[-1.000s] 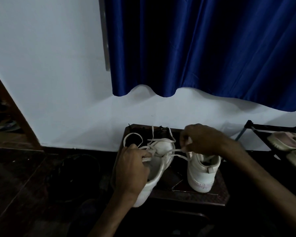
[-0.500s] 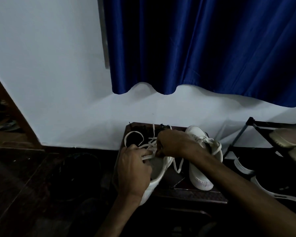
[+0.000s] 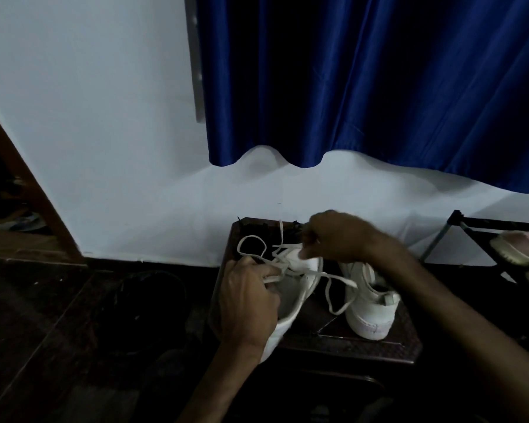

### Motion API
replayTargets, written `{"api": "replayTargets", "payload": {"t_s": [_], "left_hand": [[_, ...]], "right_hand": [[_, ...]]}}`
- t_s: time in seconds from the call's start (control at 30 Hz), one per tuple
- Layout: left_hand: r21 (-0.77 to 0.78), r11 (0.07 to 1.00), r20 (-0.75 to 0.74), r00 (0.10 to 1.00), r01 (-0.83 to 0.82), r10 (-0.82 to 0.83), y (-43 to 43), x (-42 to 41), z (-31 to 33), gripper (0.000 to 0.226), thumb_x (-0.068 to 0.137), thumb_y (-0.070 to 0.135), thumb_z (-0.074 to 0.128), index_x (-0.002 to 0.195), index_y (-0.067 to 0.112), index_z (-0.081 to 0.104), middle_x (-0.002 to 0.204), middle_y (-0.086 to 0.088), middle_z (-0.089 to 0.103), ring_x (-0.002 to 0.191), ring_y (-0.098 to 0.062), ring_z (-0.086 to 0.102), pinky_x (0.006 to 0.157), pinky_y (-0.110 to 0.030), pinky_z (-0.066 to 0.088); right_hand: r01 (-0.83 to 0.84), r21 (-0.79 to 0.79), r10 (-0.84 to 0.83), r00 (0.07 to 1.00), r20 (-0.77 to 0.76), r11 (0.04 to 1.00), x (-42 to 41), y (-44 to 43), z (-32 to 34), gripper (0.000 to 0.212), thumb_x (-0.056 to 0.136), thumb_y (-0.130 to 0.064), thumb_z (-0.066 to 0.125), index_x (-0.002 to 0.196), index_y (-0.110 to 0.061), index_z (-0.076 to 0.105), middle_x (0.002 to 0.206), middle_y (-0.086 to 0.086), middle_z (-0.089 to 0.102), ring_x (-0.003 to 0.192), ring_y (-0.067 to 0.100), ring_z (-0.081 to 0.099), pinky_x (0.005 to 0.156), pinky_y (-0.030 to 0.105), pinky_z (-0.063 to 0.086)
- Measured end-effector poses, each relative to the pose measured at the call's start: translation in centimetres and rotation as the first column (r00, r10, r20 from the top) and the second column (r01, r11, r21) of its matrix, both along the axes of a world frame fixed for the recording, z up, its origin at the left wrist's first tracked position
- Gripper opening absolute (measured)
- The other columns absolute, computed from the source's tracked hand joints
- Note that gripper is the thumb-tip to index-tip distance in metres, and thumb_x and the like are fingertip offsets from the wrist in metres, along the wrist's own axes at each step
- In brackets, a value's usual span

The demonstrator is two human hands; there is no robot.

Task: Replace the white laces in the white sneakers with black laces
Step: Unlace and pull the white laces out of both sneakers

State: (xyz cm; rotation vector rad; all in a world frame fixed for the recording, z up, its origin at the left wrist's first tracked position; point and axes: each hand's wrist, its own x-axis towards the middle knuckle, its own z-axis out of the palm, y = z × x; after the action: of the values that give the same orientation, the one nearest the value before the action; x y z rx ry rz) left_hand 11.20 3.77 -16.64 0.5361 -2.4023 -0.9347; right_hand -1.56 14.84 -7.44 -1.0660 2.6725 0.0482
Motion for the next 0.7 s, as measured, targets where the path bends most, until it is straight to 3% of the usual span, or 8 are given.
{"api": "replayTargets", "payload": {"t_s": [0.17, 0.27, 0.33, 0.43, 0.53, 0.63, 0.7], "left_hand": [[-0.036, 0.999, 0.005, 1.0, -0.012, 0.012, 0.0, 0.0, 0.0, 0.034, 0.071, 0.003, 0.069, 0.092, 0.027, 0.079, 0.088, 0.01, 0.06, 0.093, -0.016, 0.054, 0.075, -0.027, 0.049], [-0.043, 0.998, 0.002, 0.999, -0.04, 0.04, -0.1, -0.2, -0.3, 0.034, 0.067, 0.005, 0.072, 0.092, 0.027, 0.079, 0.088, 0.011, 0.061, 0.093, -0.015, 0.053, 0.074, -0.024, 0.047], [-0.038, 0.999, 0.01, 0.999, -0.034, 0.034, -0.1, -0.2, -0.3, 0.036, 0.066, 0.004, 0.07, 0.092, 0.028, 0.079, 0.089, 0.011, 0.062, 0.093, -0.015, 0.053, 0.075, -0.027, 0.049], [-0.041, 0.999, 0.015, 0.999, -0.031, 0.031, 0.1, -0.2, -0.4, 0.037, 0.067, 0.005, 0.069, 0.094, 0.029, 0.078, 0.09, 0.011, 0.062, 0.093, -0.016, 0.054, 0.074, -0.026, 0.049], [-0.033, 0.999, 0.006, 1.0, -0.024, 0.024, 0.2, -0.1, -0.3, 0.035, 0.069, 0.007, 0.069, 0.094, 0.029, 0.078, 0.093, 0.011, 0.063, 0.096, -0.015, 0.053, 0.078, -0.027, 0.049], [0.0, 1.0, -0.018, 1.0, -0.02, 0.02, 0.0, -0.1, -0.3, 0.036, 0.069, 0.003, 0.068, 0.093, 0.028, 0.078, 0.088, 0.01, 0.061, 0.093, -0.016, 0.054, 0.078, -0.029, 0.051], [-0.001, 1.0, -0.002, 1.0, -0.021, 0.021, 0.0, -0.2, -0.3, 0.036, 0.068, 0.003, 0.068, 0.093, 0.028, 0.078, 0.087, 0.009, 0.059, 0.092, -0.016, 0.054, 0.078, -0.031, 0.051]], "right_hand": [[-0.049, 0.044, 0.051, 0.998, -0.028, 0.998, 0.7, -2.8, -4.0, 0.035, 0.081, -0.041, 0.073, 0.102, -0.014, 0.069, 0.107, 0.005, 0.068, 0.101, 0.024, 0.065, 0.077, 0.032, 0.051], [-0.02, 0.031, 0.022, 0.999, -0.049, 0.999, 0.6, -2.2, -3.5, 0.037, 0.077, -0.045, 0.075, 0.097, -0.014, 0.069, 0.104, 0.002, 0.069, 0.1, 0.023, 0.065, 0.076, 0.033, 0.052], [-0.044, 0.064, 0.05, 0.994, -0.096, 0.997, 1.0, -2.3, -3.2, 0.035, 0.078, -0.045, 0.074, 0.091, -0.014, 0.064, 0.107, 0.004, 0.067, 0.102, 0.025, 0.064, 0.07, 0.03, 0.044], [-0.086, 0.179, 0.111, 0.984, -0.137, 0.98, 1.6, -3.1, -3.4, 0.028, 0.085, -0.035, 0.068, 0.098, -0.011, 0.061, 0.109, 0.008, 0.065, 0.105, 0.028, 0.063, 0.07, 0.031, 0.041], [-0.188, 0.328, 0.216, 0.975, -0.049, 0.926, 1.4, -1.8, -1.5, 0.02, 0.092, -0.023, 0.055, 0.077, -0.011, 0.061, 0.082, 0.007, 0.06, 0.085, 0.027, 0.059, 0.059, 0.027, 0.039], [-0.178, 0.455, 0.172, 0.984, 0.056, 0.873, 0.9, 1.7, 2.3, 0.012, 0.094, -0.021, 0.055, 0.098, -0.017, 0.065, 0.092, 0.0, 0.058, 0.085, 0.016, 0.052, 0.059, 0.026, 0.035], [-0.095, 0.531, 0.087, 0.995, 0.039, 0.842, 0.6, 3.6, 4.1, 0.009, 0.093, -0.026, 0.06, 0.1, -0.023, 0.064, 0.087, -0.008, 0.056, 0.085, 0.012, 0.051, 0.057, 0.022, 0.037]]}}
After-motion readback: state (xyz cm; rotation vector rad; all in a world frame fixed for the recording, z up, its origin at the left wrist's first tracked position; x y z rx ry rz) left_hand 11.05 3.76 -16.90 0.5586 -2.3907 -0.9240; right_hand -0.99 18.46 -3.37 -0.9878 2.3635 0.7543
